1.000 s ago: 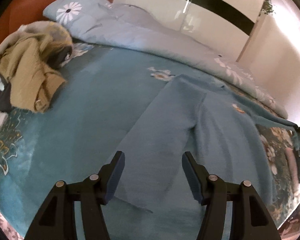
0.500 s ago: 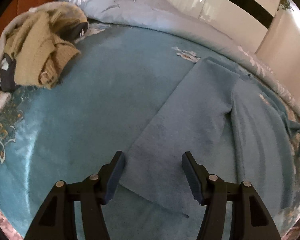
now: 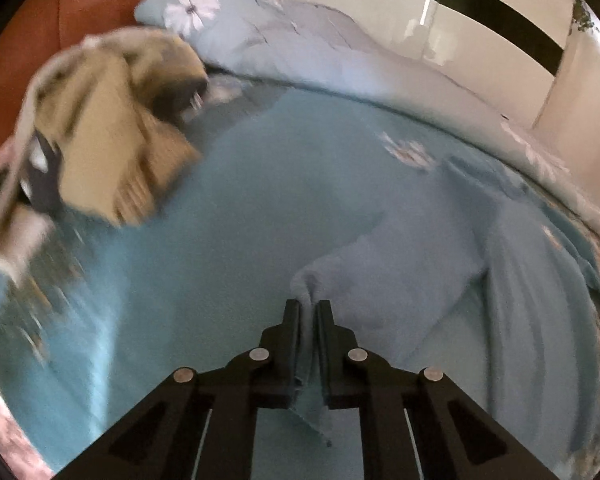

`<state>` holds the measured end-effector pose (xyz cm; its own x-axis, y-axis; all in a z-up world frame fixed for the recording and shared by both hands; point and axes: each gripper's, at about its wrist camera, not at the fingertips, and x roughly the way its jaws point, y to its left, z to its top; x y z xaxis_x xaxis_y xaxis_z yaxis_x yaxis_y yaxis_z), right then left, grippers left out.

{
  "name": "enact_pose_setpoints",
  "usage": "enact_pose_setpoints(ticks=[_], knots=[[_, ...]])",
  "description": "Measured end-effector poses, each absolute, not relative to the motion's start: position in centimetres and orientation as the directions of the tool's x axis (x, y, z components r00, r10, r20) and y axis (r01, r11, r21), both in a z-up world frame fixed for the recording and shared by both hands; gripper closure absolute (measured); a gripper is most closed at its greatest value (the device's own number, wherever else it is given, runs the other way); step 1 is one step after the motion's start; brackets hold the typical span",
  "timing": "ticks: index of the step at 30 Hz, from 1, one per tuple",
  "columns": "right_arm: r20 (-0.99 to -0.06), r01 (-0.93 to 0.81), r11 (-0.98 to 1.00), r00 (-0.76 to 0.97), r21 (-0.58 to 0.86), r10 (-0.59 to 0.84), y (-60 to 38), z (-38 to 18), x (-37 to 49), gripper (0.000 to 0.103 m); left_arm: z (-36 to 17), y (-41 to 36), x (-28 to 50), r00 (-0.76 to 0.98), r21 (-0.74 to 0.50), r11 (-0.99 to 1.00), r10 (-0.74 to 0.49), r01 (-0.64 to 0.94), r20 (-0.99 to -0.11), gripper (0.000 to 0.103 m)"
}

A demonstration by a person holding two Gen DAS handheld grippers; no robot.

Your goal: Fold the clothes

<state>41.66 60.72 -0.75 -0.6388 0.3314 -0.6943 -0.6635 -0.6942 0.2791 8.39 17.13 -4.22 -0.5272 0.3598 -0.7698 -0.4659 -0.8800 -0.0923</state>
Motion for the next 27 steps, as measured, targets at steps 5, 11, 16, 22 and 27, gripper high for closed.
enact_pose_setpoints(ticks=[5,11,16,22,27], knots=[[-0.728,-0.677,-0.647,-0.632,0.351,0.266,61.0,-3.1,41.7,0.049,-0.7,17.6,2.4,-0.655,0.085,-0.900,0.242,-0.427,-0.716,0.094],[-0.772,-0.703,-0.620,-0.590,0.348,0.237,60.1,-5.0,42.0,0.049,-1.2,20.1,-4.7,-0.672,0.182,-0.899,0.149,-0.397,-0.726,0.094],[-0.786,-0.709,-0.624,-0.572,0.330,0.234,59.0,-5.6,42.6,0.049,-4.0,21.0,-7.0,-0.645,0.166,-0.910,0.132,-0.380,-0.752,0.093],[-0.795,-0.702,-0.641,-0.561,0.310,0.229,57.2,-5.5,45.3,0.049,-4.3,18.7,-5.6,-0.568,-0.009,-0.935,0.223,-0.354,-0.792,0.087],[-0.792,-0.647,-0.672,-0.593,0.361,0.147,54.4,-6.8,47.3,0.049,-1.6,15.5,-0.2,-0.579,-0.148,-0.934,0.320,-0.325,-0.750,0.073]])
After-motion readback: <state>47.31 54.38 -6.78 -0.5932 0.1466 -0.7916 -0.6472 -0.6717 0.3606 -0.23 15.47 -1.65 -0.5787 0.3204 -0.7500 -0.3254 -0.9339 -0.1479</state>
